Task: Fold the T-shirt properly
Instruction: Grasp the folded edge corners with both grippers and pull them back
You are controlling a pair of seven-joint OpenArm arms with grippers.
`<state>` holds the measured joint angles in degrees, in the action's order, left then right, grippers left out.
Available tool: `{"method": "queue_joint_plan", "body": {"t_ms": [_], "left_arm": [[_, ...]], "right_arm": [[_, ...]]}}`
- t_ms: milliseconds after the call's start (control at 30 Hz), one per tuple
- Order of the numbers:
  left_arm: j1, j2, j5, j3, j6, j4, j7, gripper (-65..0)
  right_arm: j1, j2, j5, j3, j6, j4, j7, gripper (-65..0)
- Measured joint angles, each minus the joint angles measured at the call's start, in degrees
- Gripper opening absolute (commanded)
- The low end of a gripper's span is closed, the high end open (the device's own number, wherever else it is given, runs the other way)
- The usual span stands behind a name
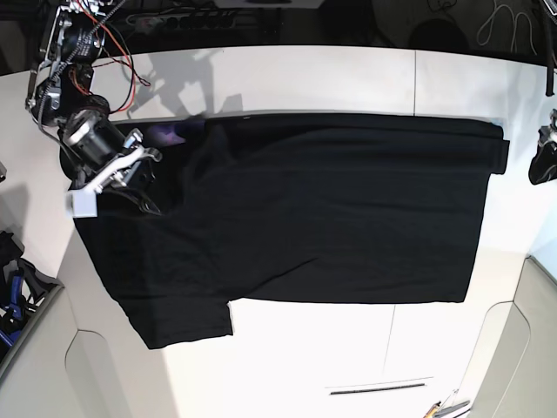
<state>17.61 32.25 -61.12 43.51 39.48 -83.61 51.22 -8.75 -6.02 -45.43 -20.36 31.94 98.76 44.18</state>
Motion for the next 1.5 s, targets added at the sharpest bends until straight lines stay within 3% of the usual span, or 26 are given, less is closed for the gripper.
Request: {"method": "queue_joint_plan", "body": {"t_ms": [267, 300, 400, 433, 500, 700, 867, 933, 1000, 1033, 1200, 1367, 1500], "left_arm": [[-0.02, 0.0, 0.0, 0.0, 0.0, 0.0, 0.02, -40.5], [-0.02, -0.02, -0.02, 0.0, 0.0, 0.0, 0.0, -40.5], [0.0, -0.02, 0.02, 0.0, 0.0, 0.0, 0.0, -40.5], [-0.02, -0.02, 0.0, 0.0, 0.0, 0.0, 0.02, -40.5], [0.0, -0.02, 0.0, 0.0, 0.0, 0.0, 0.0, -40.5], [0.0, -0.02, -0.07, 0.0, 0.0, 0.0, 0.0, -40.5], [-0.31, -0.02, -5.31, 0.0, 0.0, 0.0, -0.22, -42.3], [-0.33, 0.07, -6.08, -0.57, 0.0, 0.0, -0.26, -48.6], [-0.31, 0.13, -6.16, -2.21, -0.02, 0.0, 1.11, -57.6], [-0.31, 0.13, -6.01, -3.54, -0.02, 0.0, 1.9, -62.7], [-0.31, -0.02, -6.75, -10.78, -0.02, -0.2, 3.98, -65.0], [-0.31, -0.04, 3.39, -16.17, 0.0, -1.16, 2.73, -65.0], [-0.31, -0.22, 13.94, -19.32, -0.02, -1.16, -3.54, -65.0]], "right_arm": [[6.45, -0.02, 13.0, 6.88, -0.24, -3.93, -6.49, -65.0], [6.91, 0.0, 13.9, 7.26, -0.44, -4.42, -6.51, -59.8], [7.98, -0.02, 16.13, 7.32, -0.61, -5.14, -6.51, -34.8], [8.13, -0.02, 17.05, 7.32, -0.68, -5.14, -6.69, -30.3], [8.59, -0.02, 18.29, 7.28, -1.38, -5.14, -6.67, -28.4], [10.03, -0.02, 18.29, 4.0, -2.43, -5.18, -6.69, -28.5], [10.03, 0.0, 17.81, 0.17, -2.4, -5.11, -3.54, -30.0], [10.01, 0.0, 15.61, -1.66, -2.4, -5.11, 0.66, -41.6], [9.88, 0.0, 13.66, -3.69, -2.4, -5.11, 3.15, -61.2], [9.84, 0.0, 12.66, -4.85, -2.38, -5.11, 3.5, -65.0], [8.39, 0.0, 9.16, -9.11, -0.39, -5.07, 3.5, -65.0], [5.16, -0.33, 10.6, -10.16, 0.09, -5.03, 3.3, -65.0], [3.5, -0.31, 19.89, -10.16, 0.22, -5.03, -0.24, -65.0]]}}
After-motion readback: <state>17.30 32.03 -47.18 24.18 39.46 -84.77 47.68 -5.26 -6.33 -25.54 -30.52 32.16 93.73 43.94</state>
